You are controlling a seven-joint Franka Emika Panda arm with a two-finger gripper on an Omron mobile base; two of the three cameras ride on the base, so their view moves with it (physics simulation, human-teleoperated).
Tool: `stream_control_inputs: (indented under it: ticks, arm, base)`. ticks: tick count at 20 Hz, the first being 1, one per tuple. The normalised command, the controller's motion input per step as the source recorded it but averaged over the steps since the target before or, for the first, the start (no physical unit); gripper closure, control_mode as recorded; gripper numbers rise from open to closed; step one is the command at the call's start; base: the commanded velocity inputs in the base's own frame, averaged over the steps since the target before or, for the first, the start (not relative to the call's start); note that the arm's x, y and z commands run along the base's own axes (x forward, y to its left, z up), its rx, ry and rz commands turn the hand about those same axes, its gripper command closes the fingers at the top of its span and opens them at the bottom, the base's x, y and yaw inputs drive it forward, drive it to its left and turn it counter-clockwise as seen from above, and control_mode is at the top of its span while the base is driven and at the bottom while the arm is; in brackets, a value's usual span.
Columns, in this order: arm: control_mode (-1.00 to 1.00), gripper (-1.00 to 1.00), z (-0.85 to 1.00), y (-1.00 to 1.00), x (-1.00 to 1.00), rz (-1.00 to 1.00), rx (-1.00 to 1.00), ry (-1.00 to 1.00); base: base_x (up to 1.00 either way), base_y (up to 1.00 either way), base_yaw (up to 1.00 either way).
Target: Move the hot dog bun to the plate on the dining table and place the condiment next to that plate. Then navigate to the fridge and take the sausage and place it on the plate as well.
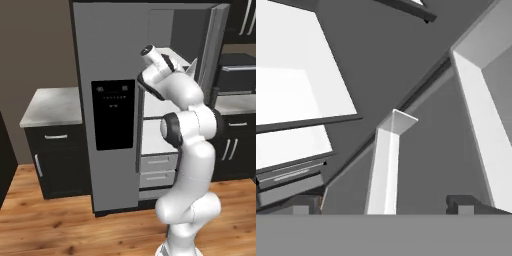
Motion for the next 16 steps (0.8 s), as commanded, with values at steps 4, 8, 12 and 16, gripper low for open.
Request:
stream_control_inputs:
  ticks: [4, 8, 12, 16]
  arm:
    - [-1.00, -1.00, -0.01, -0.78, -0.03, -0.17, 0.00, 0.00]
    - [-1.00, -1.00, -0.02, -0.94, -0.22, -0.13, 0.02, -0.04]
    - [-1.00, -1.00, 0.00, -0.98, -0.29, -0.11, 0.03, -0.07]
    - [-1.00, -1.00, 0.00, -0.99, -0.21, -0.08, 0.06, -0.07]
  base:
    - [0.00, 0.00, 0.00]
    - [0.00, 0.00, 0.00]
    - [0.00, 0.00, 0.00]
    - [0.00, 0.00, 0.00]
